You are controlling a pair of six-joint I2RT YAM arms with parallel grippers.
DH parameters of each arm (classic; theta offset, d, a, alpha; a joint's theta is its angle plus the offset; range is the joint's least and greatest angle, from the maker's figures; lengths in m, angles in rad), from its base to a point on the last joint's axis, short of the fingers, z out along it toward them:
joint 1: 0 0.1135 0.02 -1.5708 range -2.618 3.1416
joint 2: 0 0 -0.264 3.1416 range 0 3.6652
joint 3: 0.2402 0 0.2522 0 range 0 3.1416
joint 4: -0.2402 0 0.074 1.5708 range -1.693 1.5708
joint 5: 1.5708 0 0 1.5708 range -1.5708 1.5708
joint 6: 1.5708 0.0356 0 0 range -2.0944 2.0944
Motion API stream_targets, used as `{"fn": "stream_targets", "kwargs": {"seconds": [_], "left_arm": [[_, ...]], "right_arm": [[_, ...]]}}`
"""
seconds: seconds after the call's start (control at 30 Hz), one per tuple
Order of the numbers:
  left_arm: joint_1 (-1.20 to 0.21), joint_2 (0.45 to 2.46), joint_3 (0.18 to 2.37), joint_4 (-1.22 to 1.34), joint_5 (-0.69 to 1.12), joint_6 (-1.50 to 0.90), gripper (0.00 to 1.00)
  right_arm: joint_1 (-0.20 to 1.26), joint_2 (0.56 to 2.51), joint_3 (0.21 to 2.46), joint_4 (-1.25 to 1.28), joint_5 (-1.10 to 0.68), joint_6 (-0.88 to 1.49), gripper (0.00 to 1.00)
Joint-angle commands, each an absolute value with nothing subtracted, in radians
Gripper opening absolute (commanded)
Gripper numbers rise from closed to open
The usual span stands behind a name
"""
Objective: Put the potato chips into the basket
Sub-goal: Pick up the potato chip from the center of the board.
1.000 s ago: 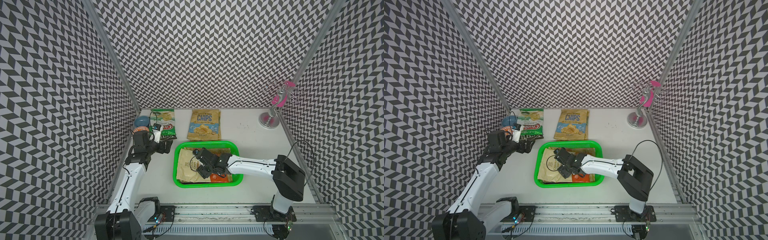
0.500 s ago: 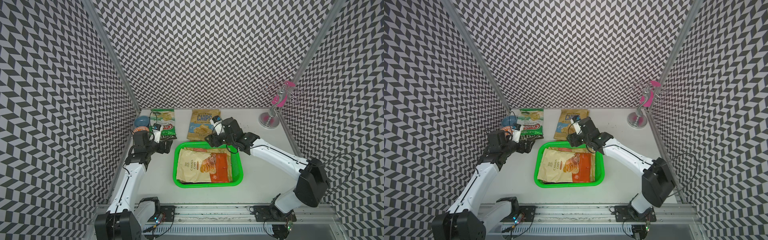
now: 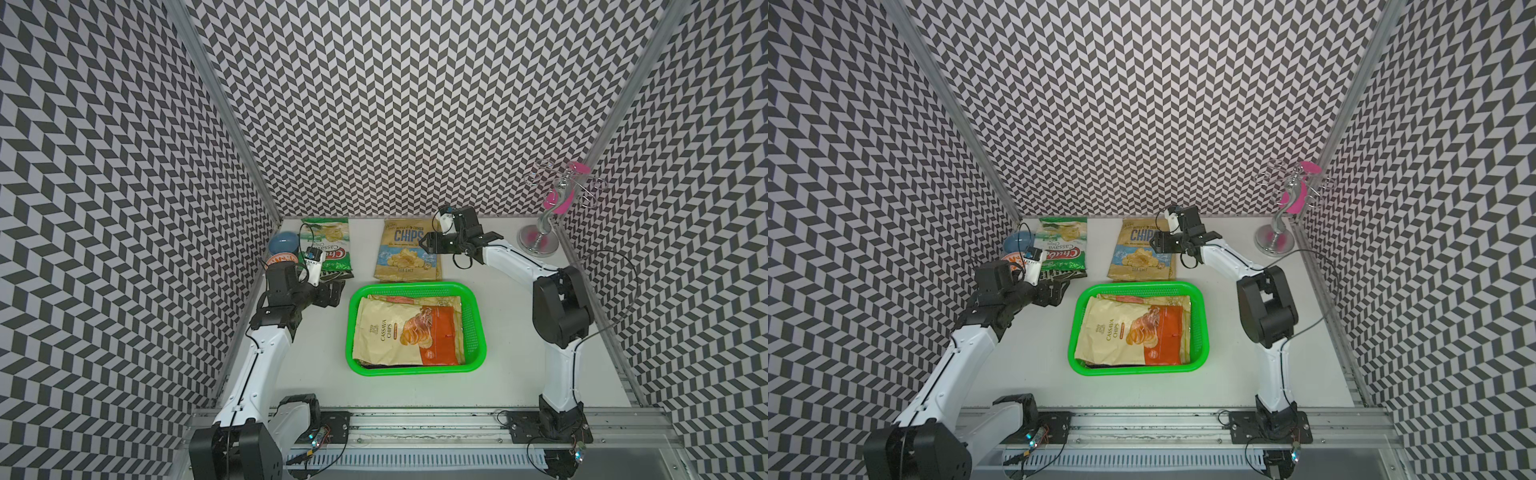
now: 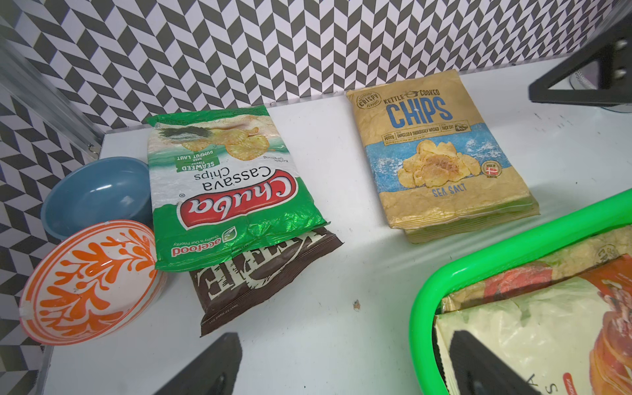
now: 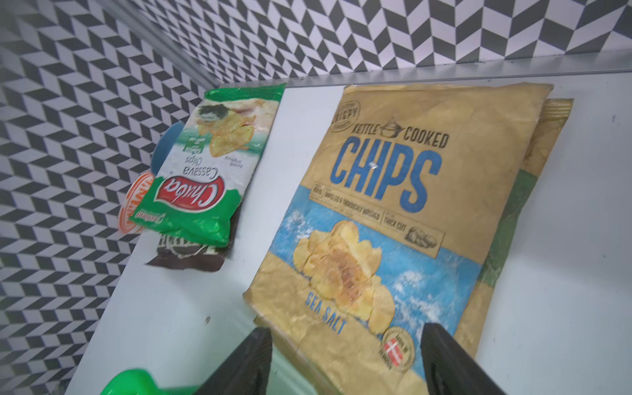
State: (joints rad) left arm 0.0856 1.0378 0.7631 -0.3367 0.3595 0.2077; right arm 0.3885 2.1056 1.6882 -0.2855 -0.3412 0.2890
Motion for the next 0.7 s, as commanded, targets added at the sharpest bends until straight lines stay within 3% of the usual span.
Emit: {"fn": "stream_targets", "kwargs": {"seconds": [0.0, 0.23, 0.67], "left_arm": [[0.09, 1.035, 0.761, -0.318, 0.353, 0.204, 0.99], [0.09, 1.04, 0.761, -0.318, 0.35, 0.205, 0.99], [0.09, 1.047, 0.761, -0.318, 0.349, 0.206, 0.99]], "right_arm": [[0.362, 2.197, 1.788, -0.316, -0.368, 0.28, 0.71], [0.346, 2.338, 1.917, -0.35, -0.315, 0.261, 0.71], [0.344, 2.417, 1.923, -0.272, -0.368, 0.242, 0.7]]}}
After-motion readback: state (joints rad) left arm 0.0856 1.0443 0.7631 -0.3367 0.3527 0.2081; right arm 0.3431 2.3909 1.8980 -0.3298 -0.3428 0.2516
